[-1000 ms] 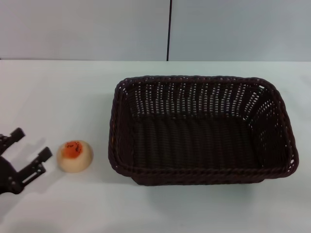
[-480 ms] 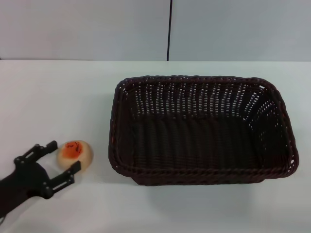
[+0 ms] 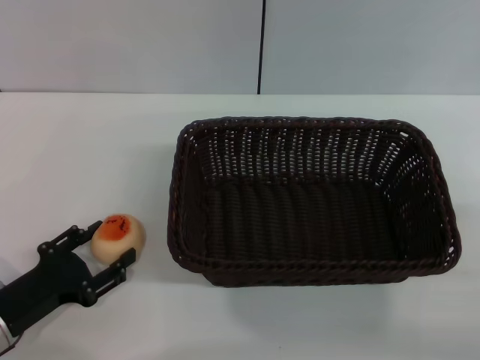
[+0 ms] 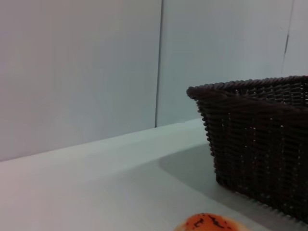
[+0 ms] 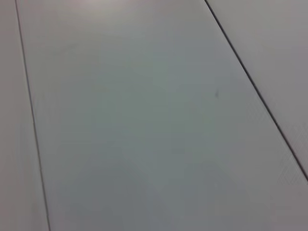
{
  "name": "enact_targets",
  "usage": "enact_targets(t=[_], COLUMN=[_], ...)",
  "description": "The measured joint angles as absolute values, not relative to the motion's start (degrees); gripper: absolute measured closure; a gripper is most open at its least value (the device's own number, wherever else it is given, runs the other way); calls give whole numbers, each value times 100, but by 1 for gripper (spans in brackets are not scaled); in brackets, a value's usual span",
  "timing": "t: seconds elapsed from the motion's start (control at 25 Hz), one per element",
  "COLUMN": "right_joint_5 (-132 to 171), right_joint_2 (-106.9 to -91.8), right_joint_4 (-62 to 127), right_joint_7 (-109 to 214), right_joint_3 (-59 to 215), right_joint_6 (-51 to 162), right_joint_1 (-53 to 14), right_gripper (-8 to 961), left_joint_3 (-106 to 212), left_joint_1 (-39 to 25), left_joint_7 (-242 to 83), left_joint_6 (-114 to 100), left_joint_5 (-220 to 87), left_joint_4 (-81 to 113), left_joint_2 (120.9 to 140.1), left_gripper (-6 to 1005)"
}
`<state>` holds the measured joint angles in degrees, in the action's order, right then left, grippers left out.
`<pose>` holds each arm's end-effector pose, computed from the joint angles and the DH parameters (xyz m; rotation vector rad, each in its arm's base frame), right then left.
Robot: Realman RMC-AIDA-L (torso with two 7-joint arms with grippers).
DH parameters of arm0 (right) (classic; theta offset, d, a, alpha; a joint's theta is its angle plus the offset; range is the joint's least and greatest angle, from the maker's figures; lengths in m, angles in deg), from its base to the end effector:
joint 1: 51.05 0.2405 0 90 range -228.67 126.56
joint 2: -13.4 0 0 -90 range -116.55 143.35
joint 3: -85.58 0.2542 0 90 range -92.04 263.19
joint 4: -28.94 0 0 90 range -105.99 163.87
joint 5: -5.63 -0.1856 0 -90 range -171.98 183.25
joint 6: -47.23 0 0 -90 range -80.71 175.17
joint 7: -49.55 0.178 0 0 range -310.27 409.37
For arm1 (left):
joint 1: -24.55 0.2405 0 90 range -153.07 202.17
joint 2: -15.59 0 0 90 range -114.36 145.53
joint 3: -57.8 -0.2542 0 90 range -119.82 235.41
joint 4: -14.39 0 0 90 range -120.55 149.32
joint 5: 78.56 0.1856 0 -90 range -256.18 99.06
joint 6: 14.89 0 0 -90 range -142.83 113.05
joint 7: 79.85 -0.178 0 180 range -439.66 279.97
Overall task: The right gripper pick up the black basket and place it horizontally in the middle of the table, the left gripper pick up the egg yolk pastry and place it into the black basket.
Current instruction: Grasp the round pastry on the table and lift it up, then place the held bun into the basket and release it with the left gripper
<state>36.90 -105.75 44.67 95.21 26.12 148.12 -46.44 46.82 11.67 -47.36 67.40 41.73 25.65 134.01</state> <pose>0.3046 0.2307 0.0790 -1.4754 0.4997 1.3100 -0.3430 0.2228 -0.0521 -2.2873 -0.5887 -0.6106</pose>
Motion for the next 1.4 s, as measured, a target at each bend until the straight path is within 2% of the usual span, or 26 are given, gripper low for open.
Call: enact_targets(t=[0.08,0.32,0.4,0.64,0.8,0.92,1.28,1.4], right_joint_5=[3686,3674,3673,3674,3673,3674,3691,3692], right_joint_2=[-10587,-10588,-10588,-10594,-10584,-10589,-10587,-10586], right_joint_4=[4338,3311,3242,3129,3122,3047,2990,2951], right_joint_7=[9455,8846,8812,8772,8771,8770,8769,8769], right_joint_3=[2747,3701,3788,3927,3939,3941,3944,3944], right_joint_6=[14829,15352,15390,15471,15597,15617,15741,15747], right_joint_1=[-4644,-4403,-4400,-4432,-4427,-4377,-4341,-4341], right_gripper=[201,201,201,201,201,201,201,201], left_joint_3=[4691,5211,5281,5728,5872,5751,5546,5432], left_joint_1=[1166,1167,1176,1252,1256,1032,431,277], left_joint_7=[-4804,-5153,-5172,-5152,-5138,-5190,-5660,-5738], left_joint_6=[6741,6837,6945,7693,8443,8863,8434,8148], left_joint_5=[4166,4116,4110,4065,4064,4143,4227,4355], left_joint_4=[2565,2336,2328,2375,2389,2271,1036,823], left_joint_2=[13396,13385,13377,13358,13356,13396,13424,13411], left_gripper=[166,302,572,702,720,734,797,763])
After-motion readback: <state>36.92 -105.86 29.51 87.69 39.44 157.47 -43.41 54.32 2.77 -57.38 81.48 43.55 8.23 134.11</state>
